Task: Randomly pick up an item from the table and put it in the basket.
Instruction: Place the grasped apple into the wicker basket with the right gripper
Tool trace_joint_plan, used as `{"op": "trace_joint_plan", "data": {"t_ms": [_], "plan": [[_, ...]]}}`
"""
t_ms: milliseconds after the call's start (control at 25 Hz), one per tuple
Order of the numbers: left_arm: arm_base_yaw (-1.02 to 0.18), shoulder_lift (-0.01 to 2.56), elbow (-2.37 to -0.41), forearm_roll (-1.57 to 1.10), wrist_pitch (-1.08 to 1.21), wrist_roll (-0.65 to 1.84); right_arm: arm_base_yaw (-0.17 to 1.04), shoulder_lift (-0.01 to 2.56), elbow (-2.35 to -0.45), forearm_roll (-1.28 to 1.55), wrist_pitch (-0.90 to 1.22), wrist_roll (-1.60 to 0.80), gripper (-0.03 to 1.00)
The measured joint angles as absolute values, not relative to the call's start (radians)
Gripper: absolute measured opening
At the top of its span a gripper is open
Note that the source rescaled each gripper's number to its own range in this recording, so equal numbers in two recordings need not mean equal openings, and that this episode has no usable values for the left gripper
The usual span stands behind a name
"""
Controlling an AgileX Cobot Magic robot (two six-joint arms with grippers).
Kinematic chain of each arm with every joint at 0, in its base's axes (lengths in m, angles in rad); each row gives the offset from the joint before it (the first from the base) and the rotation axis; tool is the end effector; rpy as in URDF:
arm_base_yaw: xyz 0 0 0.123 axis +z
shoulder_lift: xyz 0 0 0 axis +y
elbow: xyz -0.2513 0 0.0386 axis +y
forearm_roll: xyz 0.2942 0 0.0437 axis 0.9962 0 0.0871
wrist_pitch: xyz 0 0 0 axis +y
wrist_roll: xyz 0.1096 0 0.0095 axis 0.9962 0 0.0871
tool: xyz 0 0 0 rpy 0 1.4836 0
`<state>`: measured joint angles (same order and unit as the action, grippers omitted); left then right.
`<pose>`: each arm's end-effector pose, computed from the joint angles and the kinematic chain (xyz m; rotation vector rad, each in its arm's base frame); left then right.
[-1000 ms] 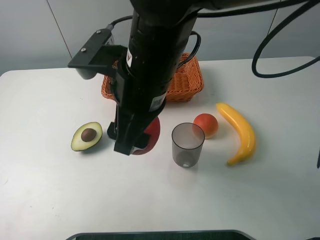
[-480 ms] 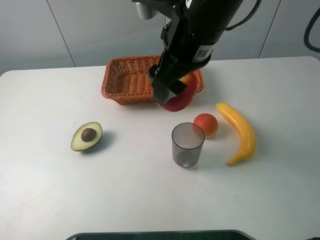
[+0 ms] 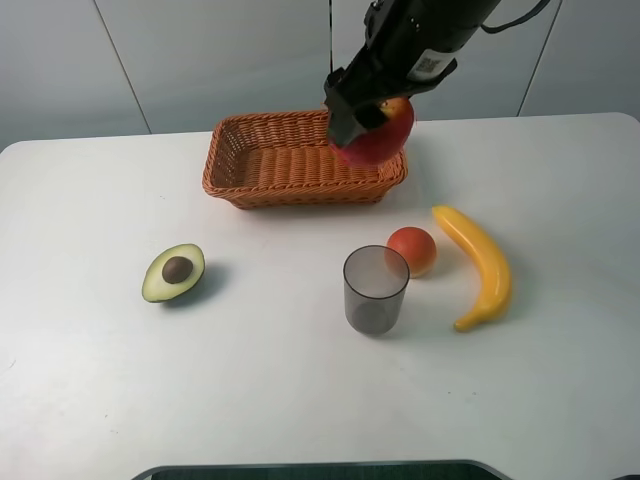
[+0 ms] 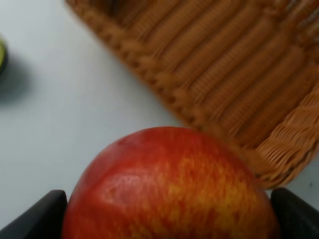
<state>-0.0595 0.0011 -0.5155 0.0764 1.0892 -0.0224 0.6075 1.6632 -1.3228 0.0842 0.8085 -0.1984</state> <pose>0.0807 0.0027 0.2933 0.0326 2.0560 0.0408 0.3305 0.2379 0.2168 -0.9868 2.4578 0.2386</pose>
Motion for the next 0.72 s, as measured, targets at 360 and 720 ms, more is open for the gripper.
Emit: {"op": "trace_joint_plan", "data": {"t_ms": [360,720], "plan": [[-0.06,0.001,-0.515,0.076,1.089,-0.022,0.602,1.778,-1.323,0.032,0.446,-0.076,0.03],[-0.06,0.001,-0.515,0.076,1.089,-0.022,0.586,1.938,-1.323,0.015,0.161,-0.062,0.03]]}}
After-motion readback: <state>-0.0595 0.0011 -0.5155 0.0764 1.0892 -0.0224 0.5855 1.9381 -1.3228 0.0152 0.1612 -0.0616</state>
